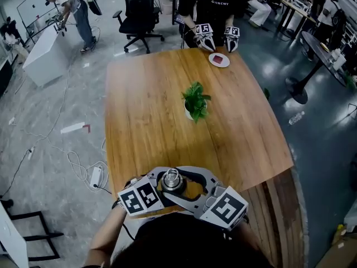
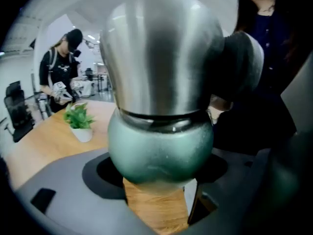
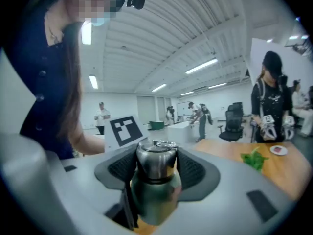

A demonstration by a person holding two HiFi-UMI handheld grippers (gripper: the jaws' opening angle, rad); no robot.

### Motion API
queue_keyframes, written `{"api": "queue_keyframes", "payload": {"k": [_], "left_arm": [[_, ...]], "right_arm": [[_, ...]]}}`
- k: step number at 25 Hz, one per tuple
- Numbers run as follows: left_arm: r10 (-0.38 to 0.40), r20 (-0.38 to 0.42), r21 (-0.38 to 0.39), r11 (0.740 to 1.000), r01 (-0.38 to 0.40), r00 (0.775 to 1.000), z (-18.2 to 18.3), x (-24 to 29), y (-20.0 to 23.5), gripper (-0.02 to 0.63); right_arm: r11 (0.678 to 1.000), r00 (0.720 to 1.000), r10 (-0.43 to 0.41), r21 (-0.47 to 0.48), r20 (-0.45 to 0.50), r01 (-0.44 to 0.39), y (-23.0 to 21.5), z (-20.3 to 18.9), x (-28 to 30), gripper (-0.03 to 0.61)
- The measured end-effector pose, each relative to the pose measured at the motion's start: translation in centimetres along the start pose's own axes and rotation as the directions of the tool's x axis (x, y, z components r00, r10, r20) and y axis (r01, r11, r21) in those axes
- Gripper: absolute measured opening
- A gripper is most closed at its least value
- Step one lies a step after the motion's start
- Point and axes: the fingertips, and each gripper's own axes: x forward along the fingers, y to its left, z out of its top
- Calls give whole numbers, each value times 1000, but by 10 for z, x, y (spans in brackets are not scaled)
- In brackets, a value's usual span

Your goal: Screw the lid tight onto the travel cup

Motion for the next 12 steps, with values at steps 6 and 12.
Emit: {"api": "queue_keyframes", "payload": {"k": [6,12], "left_arm": [[235,-28,-99,966,-237,972,0,-8,31,387],[-167,9,58,984,166,986,-1,-5,-30,387]], "right_arm": [[992,991,-124,4,55,124,-12,8,4,265],[979,979,203,32,11,-203,20,2,-4,272]]}}
